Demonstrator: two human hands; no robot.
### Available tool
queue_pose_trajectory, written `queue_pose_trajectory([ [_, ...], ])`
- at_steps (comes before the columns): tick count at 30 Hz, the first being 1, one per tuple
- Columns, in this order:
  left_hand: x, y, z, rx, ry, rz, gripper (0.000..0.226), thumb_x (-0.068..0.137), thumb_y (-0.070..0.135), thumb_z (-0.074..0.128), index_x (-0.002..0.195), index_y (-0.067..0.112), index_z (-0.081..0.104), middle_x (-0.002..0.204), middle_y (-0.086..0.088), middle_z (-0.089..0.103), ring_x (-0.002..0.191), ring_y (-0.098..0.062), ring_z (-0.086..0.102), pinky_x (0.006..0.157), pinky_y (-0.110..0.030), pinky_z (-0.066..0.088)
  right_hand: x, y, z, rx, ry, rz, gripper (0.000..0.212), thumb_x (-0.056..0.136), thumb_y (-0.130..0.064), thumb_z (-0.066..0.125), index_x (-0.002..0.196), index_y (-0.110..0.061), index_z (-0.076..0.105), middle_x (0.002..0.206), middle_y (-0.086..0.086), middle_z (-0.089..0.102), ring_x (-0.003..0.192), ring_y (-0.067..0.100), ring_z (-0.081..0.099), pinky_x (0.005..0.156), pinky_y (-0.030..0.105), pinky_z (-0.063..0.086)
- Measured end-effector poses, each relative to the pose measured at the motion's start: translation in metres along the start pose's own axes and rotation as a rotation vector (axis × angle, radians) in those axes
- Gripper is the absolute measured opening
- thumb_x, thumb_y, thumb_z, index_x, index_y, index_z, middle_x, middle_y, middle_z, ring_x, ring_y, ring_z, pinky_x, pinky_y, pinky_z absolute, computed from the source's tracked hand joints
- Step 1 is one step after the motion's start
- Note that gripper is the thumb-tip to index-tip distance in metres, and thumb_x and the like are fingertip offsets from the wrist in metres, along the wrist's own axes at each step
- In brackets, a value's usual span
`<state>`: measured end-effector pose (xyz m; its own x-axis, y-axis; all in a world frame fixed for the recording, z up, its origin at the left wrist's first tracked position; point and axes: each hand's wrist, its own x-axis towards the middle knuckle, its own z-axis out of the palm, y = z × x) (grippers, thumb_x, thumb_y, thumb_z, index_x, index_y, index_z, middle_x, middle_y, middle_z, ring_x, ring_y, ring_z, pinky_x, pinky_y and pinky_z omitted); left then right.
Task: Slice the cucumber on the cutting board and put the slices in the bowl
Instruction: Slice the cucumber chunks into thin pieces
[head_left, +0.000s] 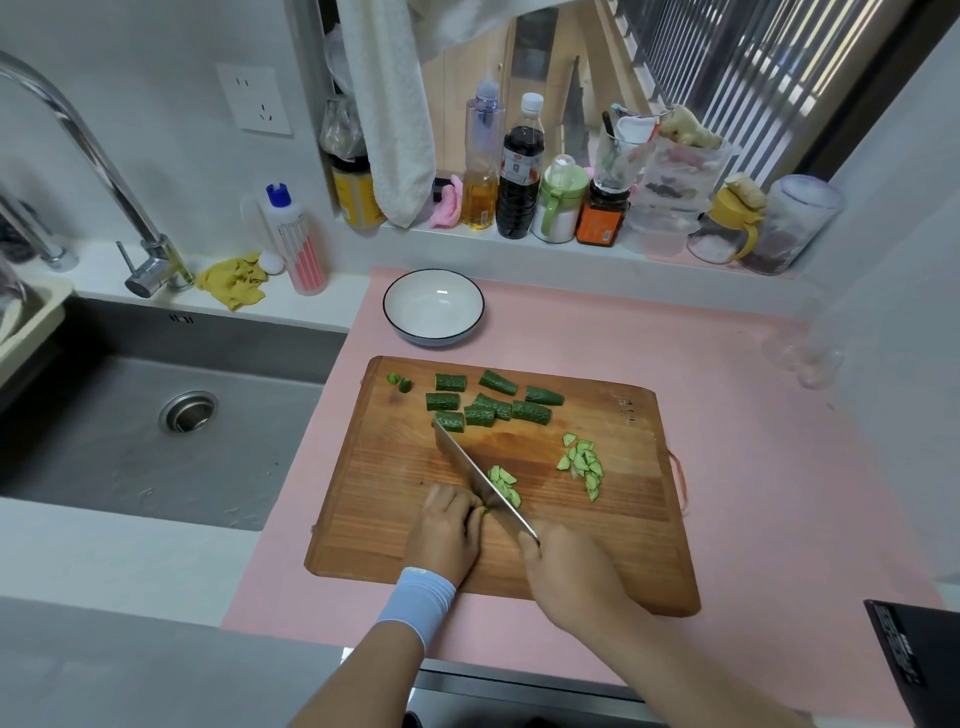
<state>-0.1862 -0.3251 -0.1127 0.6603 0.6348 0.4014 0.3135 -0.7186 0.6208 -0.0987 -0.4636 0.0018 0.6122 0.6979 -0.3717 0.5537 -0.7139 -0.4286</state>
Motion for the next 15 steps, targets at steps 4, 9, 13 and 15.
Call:
queue_pose_trajectory([
  [4,0.0,-0.002,0.002,0.001,-0.018,-0.011,0.012,0.078,0.0,0.072,0.08,0.01,0.065,0.082,0.0,0.06,0.084,-0.016,0.05,0.079,-0.022,0.044,-0.008,0.007,0.0,0.001,0.016,-0.015,0.04,0.104,-0.035,0.039,0.065,-0.03,0.037,0.067,-0.007,0.053,0.07,0.019,0.057,0.052,0.027,0.032],
  [9,-0.001,-0.003,0.001,0.006,-0.023,-0.006,0.017,0.076,-0.002,0.075,0.08,0.011,0.065,0.083,0.0,0.059,0.083,-0.017,0.051,0.078,-0.023,0.044,-0.006,0.009,0.003,0.008,0.015,-0.006,0.039,0.104,-0.035,0.04,0.066,-0.029,0.039,0.068,-0.008,0.054,0.068,0.018,0.057,0.052,0.028,0.033],
  [13,0.0,-0.002,0.002,0.002,-0.017,-0.007,0.017,0.075,-0.003,0.076,0.079,0.01,0.065,0.082,-0.001,0.06,0.084,-0.016,0.05,0.079,-0.021,0.043,0.001,0.005,0.006,0.002,-0.01,0.003,0.03,0.104,-0.035,0.039,0.076,-0.026,0.047,0.077,-0.003,0.063,0.074,0.022,0.061,0.059,0.031,0.038],
  [15,0.0,-0.002,0.001,0.0,-0.016,-0.004,0.016,0.075,-0.003,0.075,0.079,0.009,0.066,0.082,-0.001,0.06,0.084,-0.016,0.05,0.079,-0.02,0.043,0.008,0.0,0.006,0.006,-0.024,0.008,0.026,0.104,-0.034,0.039,0.081,-0.027,0.049,0.085,0.001,0.068,0.081,0.026,0.063,0.063,0.031,0.04],
])
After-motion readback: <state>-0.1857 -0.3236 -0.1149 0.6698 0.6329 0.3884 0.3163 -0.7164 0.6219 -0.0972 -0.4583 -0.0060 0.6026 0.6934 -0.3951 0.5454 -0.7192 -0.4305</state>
